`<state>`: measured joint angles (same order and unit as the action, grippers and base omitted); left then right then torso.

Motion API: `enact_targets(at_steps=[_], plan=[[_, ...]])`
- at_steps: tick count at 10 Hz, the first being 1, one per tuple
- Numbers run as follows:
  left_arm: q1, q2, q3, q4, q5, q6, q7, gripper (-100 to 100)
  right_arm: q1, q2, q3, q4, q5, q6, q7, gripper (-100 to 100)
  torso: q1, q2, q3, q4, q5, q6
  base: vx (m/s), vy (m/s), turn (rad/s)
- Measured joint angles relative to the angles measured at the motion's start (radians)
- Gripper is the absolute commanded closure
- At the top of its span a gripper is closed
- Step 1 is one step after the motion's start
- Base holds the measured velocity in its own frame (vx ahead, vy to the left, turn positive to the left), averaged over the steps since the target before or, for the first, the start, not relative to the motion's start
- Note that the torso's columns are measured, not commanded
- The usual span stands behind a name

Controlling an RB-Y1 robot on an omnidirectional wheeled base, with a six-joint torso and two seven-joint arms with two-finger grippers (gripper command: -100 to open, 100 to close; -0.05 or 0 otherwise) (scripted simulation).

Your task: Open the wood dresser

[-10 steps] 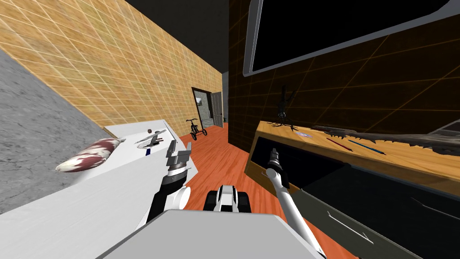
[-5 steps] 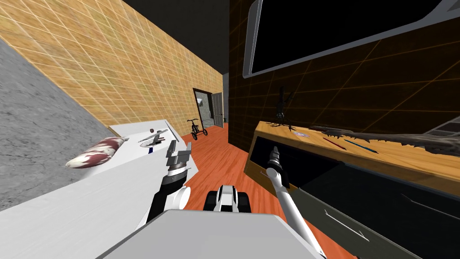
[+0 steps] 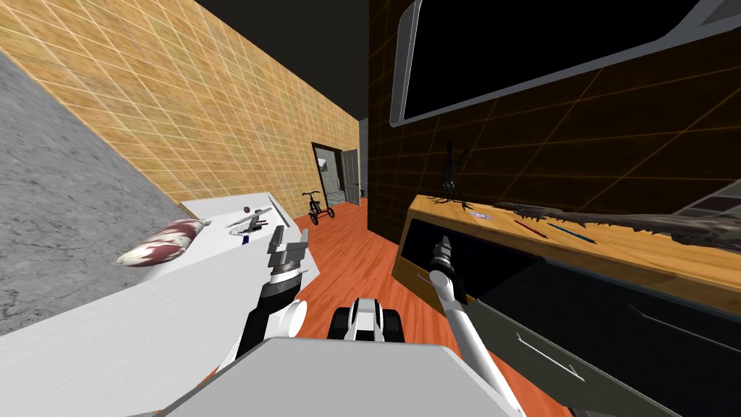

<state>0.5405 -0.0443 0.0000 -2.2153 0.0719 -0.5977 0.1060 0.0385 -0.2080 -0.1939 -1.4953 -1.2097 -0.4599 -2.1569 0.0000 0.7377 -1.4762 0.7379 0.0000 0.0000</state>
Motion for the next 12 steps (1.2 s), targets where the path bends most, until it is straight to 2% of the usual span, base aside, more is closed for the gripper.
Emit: enact_targets(at_steps=[4,7,8,10,12], plan=[[0.0,0.0,0.0,0.0,0.0,0.0,0.0,0,0.014,0.008,0.005,-0.033,-0.049,0.007,-0.07,-100,0.0,0.0,0.0,0.0,0.0,0.0,-0.036,-0.031,0.008],[0.0,0.0,0.0,0.0,0.0,0.0,0.0,0,-0.007,0.001,-0.014,-0.031,-0.07,0.037,-0.055,-100,0.0,-0.004,-0.003,-0.001,0.0,0.0,0.051,-0.019,-0.048],[0.0,0.0,0.0,0.0,0.0,0.0,0.0,0,-0.007,0.001,-0.015,-0.031,-0.071,0.04,-0.054,100,0.001,0.0,0.0,0.0,0.0,0.0,-0.054,0.024,0.128],[0.0,0.0,0.0,0.0,0.0,0.0,0.0,0,0.003,0.006,-0.005,-0.032,-0.059,0.022,-0.061,100,0.001,0.004,0.003,0.001,0.0,0.0,-0.052,0.031,-0.006],[0.0,0.0,0.0,0.0,0.0,0.0,0.0,0,-0.001,0.006,-0.009,-0.039,-0.068,0.037,-0.053,100,0.002,0.007,0.004,0.003,0.001,0.003,-0.132,0.096,-0.05]])
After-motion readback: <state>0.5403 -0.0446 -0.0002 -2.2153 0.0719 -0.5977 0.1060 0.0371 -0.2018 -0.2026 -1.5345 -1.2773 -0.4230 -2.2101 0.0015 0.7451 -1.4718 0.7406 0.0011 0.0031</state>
